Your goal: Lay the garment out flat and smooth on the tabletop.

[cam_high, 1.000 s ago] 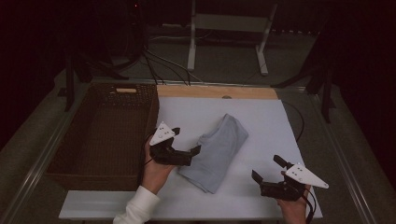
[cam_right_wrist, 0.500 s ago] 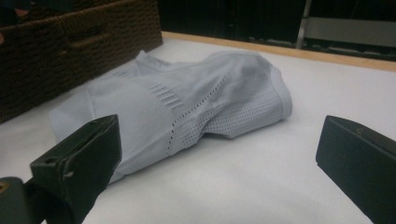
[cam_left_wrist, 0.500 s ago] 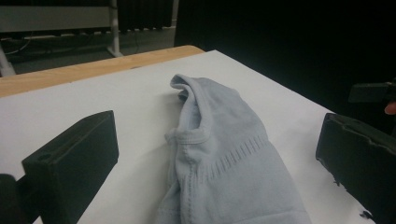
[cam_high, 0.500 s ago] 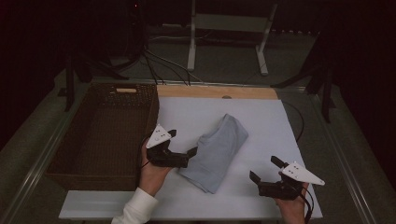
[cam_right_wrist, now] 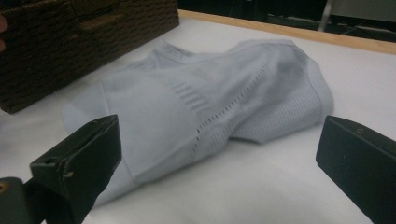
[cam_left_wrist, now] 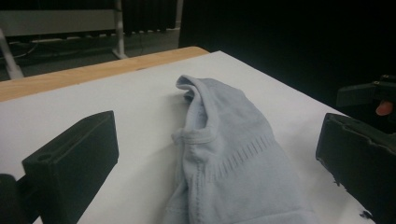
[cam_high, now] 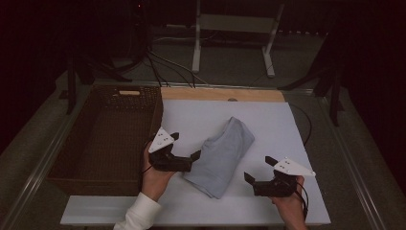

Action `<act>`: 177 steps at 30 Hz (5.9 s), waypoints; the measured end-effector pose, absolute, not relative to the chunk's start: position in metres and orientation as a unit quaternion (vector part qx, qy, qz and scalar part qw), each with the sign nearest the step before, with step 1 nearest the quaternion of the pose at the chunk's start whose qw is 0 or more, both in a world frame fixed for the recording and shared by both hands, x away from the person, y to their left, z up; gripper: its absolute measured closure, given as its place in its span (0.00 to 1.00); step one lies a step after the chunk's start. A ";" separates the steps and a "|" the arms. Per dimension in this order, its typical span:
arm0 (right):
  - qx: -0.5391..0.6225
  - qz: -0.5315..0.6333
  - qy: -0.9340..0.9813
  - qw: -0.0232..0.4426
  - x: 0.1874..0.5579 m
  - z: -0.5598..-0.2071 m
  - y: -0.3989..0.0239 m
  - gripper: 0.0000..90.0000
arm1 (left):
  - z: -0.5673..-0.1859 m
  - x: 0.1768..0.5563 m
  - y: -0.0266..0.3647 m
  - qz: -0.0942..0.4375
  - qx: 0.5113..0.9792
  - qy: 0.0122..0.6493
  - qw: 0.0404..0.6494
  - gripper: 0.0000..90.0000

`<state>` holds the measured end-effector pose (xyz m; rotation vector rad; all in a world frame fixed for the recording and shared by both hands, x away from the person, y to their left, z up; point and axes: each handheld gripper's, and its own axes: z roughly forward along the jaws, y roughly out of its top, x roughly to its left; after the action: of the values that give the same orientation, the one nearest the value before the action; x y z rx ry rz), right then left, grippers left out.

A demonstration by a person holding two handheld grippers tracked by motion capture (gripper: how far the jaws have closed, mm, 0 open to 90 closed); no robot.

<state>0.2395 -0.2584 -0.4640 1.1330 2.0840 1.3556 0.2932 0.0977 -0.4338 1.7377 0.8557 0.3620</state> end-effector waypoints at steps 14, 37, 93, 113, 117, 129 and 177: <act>0.381 0.482 0.765 0.193 0.271 -0.447 -0.223 0.01 | -0.426 0.293 0.110 0.151 0.718 0.374 0.567 0.00; 0.368 0.434 0.806 0.162 0.298 -0.458 -0.166 0.12 | -0.422 0.291 0.111 0.143 0.715 0.375 0.573 0.00; 0.391 0.341 0.834 0.188 0.284 -0.454 -0.233 0.96 | -0.420 0.290 0.111 0.131 0.709 0.373 0.584 0.01; 0.413 0.380 0.804 0.198 0.306 -0.440 -0.198 0.27 | -0.420 0.290 0.113 0.131 0.708 0.373 0.585 0.01; 0.413 0.389 0.801 0.191 0.312 -0.440 -0.192 0.27 | -0.420 0.290 0.113 0.132 0.708 0.374 0.585 0.01; 0.404 0.387 0.810 0.178 0.323 -0.447 -0.175 0.35 | -0.420 0.290 0.114 0.131 0.707 0.374 0.586 0.01; 0.381 0.396 0.814 0.189 0.295 -0.435 -0.205 0.93 | -0.421 0.289 0.112 0.131 0.710 0.372 0.583 0.01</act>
<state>0.2951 -0.2046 -0.4346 1.0717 2.2889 1.1143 0.2895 0.1120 -0.4209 1.6569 0.8689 0.3064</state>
